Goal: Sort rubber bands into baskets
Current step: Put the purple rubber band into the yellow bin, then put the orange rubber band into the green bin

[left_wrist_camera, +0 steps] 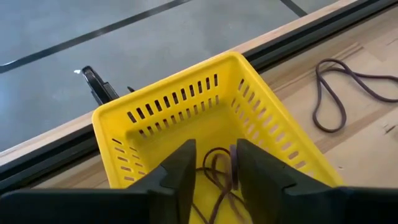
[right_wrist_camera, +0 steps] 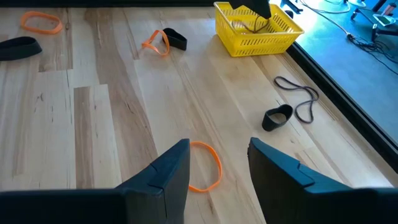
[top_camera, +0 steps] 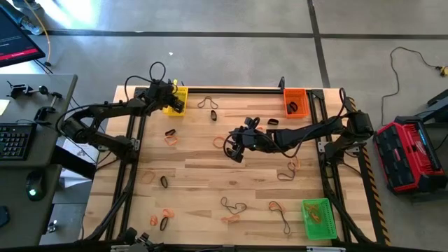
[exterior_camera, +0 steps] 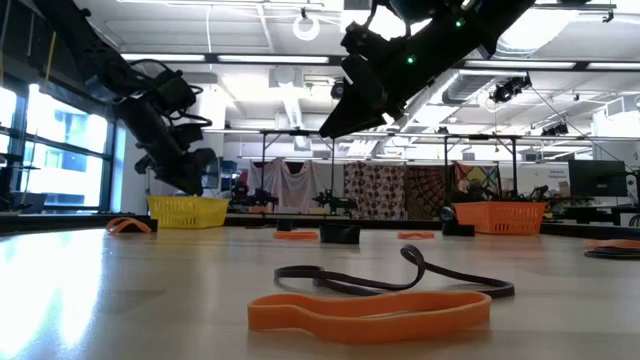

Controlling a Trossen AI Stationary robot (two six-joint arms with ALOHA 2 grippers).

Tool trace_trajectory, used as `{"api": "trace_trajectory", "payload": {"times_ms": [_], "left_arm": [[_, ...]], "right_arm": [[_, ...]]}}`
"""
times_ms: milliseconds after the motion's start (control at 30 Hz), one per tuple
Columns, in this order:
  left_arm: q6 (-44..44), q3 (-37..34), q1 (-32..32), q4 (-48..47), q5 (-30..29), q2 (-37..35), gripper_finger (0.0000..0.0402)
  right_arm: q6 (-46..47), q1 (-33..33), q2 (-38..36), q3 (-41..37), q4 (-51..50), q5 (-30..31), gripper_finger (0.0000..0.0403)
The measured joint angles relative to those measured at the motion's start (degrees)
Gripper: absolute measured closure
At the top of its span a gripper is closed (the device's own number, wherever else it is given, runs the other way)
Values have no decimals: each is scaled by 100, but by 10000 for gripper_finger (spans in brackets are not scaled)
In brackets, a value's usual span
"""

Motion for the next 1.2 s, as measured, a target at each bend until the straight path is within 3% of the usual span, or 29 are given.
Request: {"api": "trace_trajectory", "payload": {"times_ms": [233, 533, 900, 1200], "left_arm": [[192, 0, -88, -9, -24, -250, 257], [485, 0, -605, -438, -144, -1323, 257], [565, 0, -2285, -1585, -117, -2720, 257], [-25, 0, -3771, -2136, 37, -3034, 257]], "right_arm": [[-1, 0, 0, 0, 0, 0, 252], [-2, 0, 0, 0, -9, 0, 252], [26, 0, 9, -42, -92, 0, 252], [42, 0, 15, -42, -90, 2, 252]]}}
